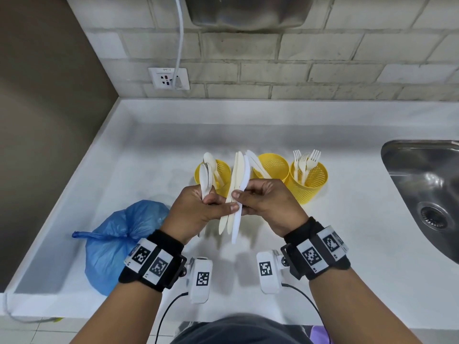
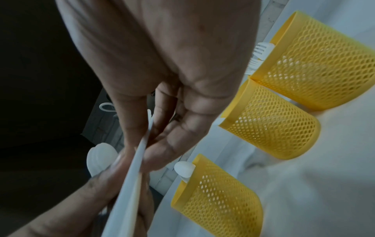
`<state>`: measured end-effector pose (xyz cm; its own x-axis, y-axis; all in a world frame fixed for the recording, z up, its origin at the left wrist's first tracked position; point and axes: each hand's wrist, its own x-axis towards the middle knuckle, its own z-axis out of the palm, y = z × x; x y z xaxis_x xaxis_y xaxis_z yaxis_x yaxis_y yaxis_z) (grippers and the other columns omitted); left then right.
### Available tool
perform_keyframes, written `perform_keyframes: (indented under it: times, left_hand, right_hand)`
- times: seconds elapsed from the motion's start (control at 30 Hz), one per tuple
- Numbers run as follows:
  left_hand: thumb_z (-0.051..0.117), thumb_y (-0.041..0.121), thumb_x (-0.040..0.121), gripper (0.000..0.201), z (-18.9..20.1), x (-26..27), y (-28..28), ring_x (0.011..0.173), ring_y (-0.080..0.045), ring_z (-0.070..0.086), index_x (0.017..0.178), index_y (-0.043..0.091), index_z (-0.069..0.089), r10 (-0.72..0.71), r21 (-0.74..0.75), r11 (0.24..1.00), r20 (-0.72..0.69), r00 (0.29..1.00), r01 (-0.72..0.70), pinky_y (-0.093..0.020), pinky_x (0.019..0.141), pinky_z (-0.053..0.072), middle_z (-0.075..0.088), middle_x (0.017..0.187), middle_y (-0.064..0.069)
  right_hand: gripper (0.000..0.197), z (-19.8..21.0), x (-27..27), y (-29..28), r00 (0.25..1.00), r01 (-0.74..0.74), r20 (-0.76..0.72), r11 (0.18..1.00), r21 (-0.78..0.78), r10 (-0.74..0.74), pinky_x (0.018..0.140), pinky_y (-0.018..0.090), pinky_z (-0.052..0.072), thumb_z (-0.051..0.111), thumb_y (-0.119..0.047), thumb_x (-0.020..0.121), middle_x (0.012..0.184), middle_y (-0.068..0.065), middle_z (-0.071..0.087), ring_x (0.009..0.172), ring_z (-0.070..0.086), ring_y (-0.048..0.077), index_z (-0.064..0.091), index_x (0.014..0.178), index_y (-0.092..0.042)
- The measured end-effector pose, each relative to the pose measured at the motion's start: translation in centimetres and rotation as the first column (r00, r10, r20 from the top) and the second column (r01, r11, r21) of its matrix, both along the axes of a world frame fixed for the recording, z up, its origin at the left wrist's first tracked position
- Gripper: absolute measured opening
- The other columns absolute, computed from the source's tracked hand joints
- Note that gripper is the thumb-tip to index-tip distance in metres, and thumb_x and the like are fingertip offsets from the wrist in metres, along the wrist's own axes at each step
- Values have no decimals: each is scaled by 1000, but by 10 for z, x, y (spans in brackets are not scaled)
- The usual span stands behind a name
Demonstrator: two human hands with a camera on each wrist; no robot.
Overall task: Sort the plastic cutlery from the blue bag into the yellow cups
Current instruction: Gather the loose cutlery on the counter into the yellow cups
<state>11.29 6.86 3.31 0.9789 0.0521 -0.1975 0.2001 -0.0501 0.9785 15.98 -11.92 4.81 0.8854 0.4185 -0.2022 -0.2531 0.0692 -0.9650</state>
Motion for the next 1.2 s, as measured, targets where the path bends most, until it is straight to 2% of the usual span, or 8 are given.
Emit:
perform_keyframes:
  times: [0.17,0.27,0.33,0.43,0.57,0.77,0.93,1.2]
  left_hand:
    - [97,29,62,67,-1,2,3,93,-35,63,59,18,32,-59,-31,998,-32,998,58,-67,99,50,58,87,-26]
    - [91,24,75,52,7,1,-2,94,-35,72,64,3,45,-50,-24,999,-26,998,49,-58,90,59,64,90,-40]
    - [80,26,89,48,14,1,-5,80,-30,76,79,-11,50,-19,-19,1000,-51,999,18,-42,72,64,72,86,-28]
    - [65,45,98,41,16,6,-1,50,-17,47,82,9,54,66,40,997,-109,992,-62,-27,47,40,51,65,-3]
    - [42,36,96,24,18,14,10,48,-13,23,79,20,50,93,-195,970,-249,964,-144,-22,43,18,35,64,1]
    - [44,15,106,25,26,18,16,66,-21,56,91,8,62,147,-49,988,20,989,-145,-33,66,50,61,71,-6]
    - [56,19,106,19,33,34,25,98,-15,73,110,6,69,109,116,985,144,984,-127,-27,90,55,79,102,-2]
    - [73,41,83,28,37,65,31,85,-29,70,96,16,70,223,193,940,274,935,-281,-59,91,56,73,90,-14]
  right_hand:
    - [7,2,1,3,1000,13,-13,1000,-22,-13,68,37,63,71,3,92,72,13,61,71,70,27,73,86,8]
    - [11,0,3,3,999,38,-11,998,-40,-38,71,39,62,70,1,93,80,22,63,76,73,30,71,92,13]
    - [12,0,5,2,998,62,-15,998,-31,-62,72,38,62,69,0,94,83,21,68,78,75,28,71,95,12]
    - [7,3,9,-5,993,119,-15,993,-8,-120,70,34,62,68,0,95,77,11,72,75,74,22,73,90,3]
    - [7,5,18,-21,975,221,2,975,2,-221,68,31,61,68,0,95,86,21,69,74,73,22,74,93,3]
    - [13,15,44,-44,927,364,120,930,-54,-356,65,27,61,69,1,93,82,18,67,74,74,22,70,98,13]
    - [7,33,66,-50,856,460,324,879,-124,-402,64,27,62,71,-2,93,81,20,69,69,74,19,72,89,3]
    - [21,19,98,-48,748,577,596,730,-366,-292,75,47,62,72,-36,84,74,3,75,71,75,24,75,82,-15]
